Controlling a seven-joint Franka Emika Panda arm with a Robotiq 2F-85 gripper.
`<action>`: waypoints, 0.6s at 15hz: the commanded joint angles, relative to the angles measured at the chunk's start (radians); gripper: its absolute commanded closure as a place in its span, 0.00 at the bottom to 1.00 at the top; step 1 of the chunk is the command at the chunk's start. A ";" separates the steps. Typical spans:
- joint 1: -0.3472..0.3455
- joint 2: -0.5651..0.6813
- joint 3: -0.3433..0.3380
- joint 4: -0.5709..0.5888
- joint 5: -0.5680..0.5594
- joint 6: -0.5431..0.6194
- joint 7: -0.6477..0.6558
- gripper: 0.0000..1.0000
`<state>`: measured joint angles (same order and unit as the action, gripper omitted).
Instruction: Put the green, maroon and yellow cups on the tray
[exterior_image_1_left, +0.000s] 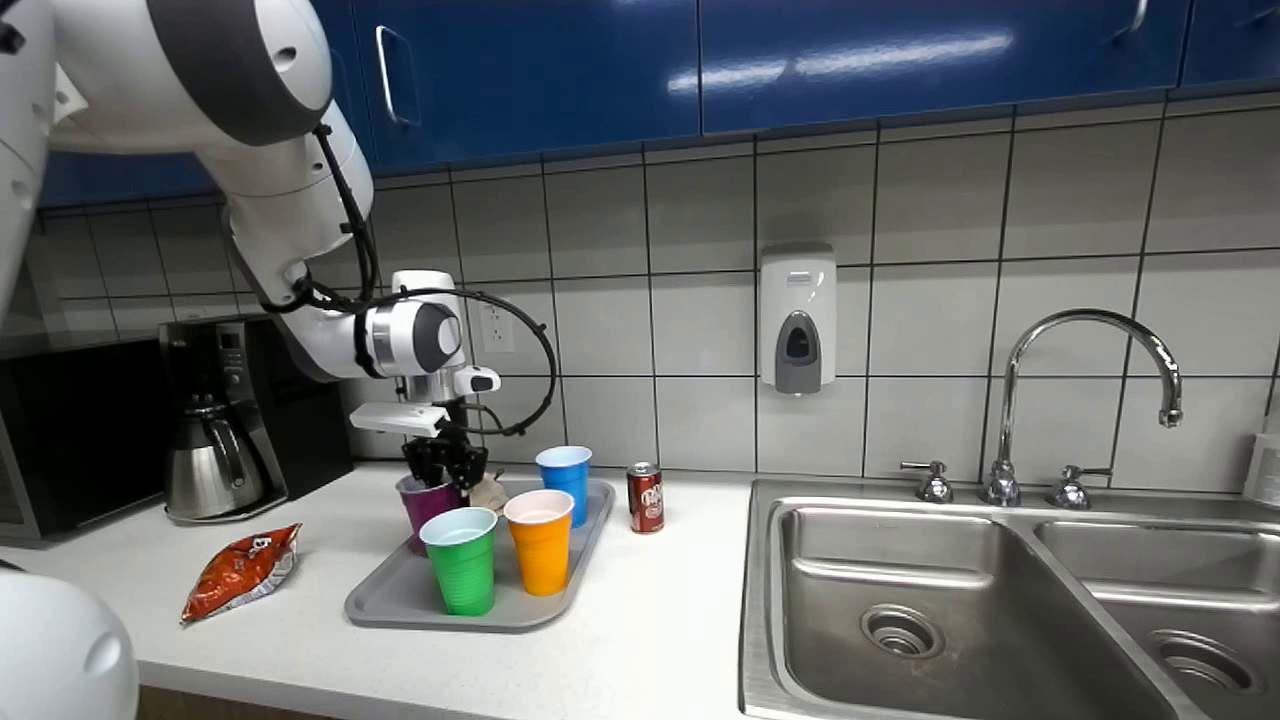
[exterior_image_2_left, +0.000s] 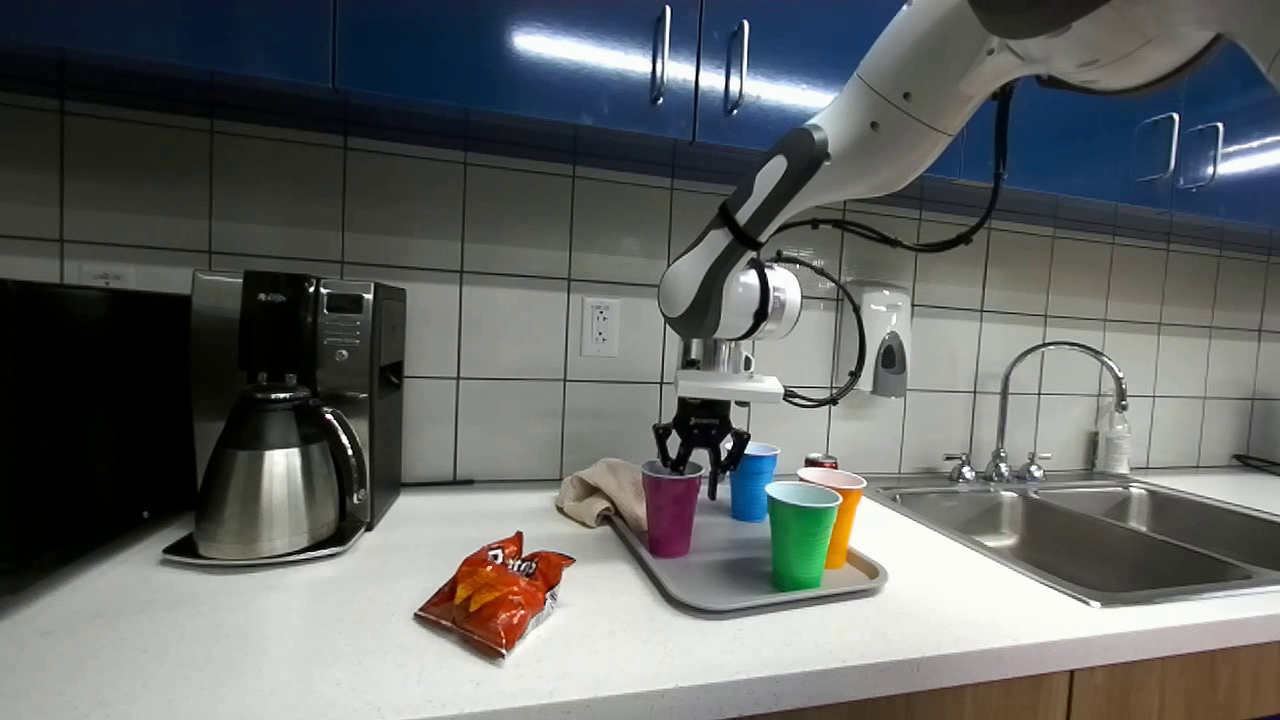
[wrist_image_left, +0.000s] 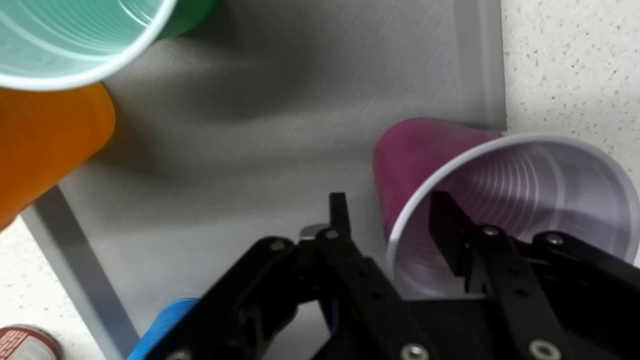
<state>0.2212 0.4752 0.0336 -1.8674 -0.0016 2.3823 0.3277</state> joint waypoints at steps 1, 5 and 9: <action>0.008 -0.025 -0.014 0.011 -0.025 -0.031 0.032 0.20; 0.000 -0.076 -0.007 -0.022 -0.017 -0.012 0.012 0.00; -0.003 -0.121 -0.005 -0.046 -0.020 0.004 0.009 0.00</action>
<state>0.2216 0.4172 0.0275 -1.8668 -0.0023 2.3832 0.3286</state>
